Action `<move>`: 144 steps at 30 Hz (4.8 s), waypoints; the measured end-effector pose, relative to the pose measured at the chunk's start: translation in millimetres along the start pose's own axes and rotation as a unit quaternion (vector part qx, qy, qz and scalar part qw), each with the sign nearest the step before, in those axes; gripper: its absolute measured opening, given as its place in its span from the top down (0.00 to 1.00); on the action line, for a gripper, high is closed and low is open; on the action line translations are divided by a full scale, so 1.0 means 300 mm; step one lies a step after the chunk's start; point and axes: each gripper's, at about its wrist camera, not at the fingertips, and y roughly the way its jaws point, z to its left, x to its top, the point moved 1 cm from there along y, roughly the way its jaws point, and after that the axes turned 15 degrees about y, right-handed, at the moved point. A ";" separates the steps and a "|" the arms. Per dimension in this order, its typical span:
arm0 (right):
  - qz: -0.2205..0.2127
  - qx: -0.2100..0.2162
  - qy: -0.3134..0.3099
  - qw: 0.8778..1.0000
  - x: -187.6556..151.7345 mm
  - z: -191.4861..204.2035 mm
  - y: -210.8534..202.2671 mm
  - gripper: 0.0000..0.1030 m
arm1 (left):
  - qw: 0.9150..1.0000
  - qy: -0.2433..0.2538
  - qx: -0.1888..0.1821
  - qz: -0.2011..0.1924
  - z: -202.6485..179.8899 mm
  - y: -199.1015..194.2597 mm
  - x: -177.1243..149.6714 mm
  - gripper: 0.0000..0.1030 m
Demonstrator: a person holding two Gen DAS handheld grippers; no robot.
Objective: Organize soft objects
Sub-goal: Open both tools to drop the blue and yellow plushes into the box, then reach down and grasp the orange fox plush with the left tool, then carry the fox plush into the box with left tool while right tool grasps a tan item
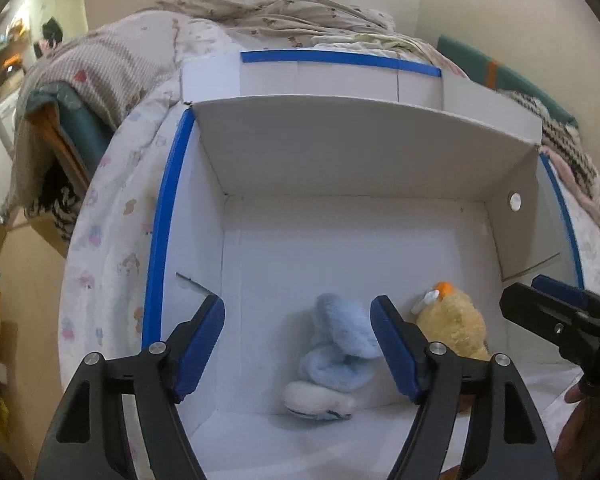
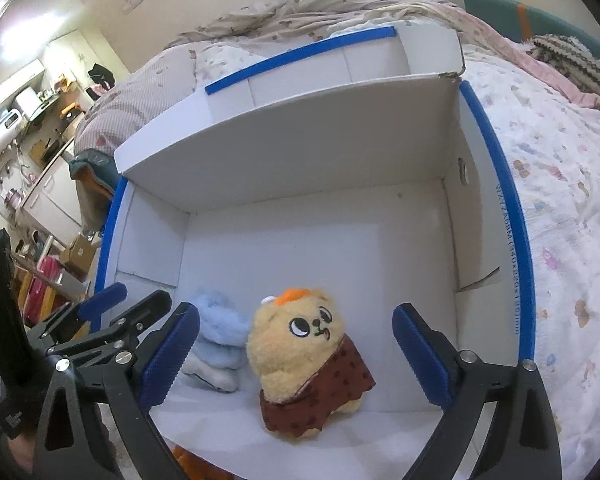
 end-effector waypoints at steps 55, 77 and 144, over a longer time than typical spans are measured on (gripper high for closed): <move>0.056 -0.060 0.079 0.994 -0.280 -0.212 -0.181 0.00 | 0.981 -0.092 -0.087 0.149 0.029 -0.082 -0.436 0.29; 0.059 -0.058 0.073 0.994 -0.272 -0.191 -0.166 0.00 | 0.961 -0.020 -0.116 0.252 -0.287 0.126 -0.481 0.17; 0.078 0.071 0.024 0.994 -0.362 -0.026 -0.370 0.90 | 0.992 -0.056 -0.089 0.072 0.036 -0.445 -0.411 0.70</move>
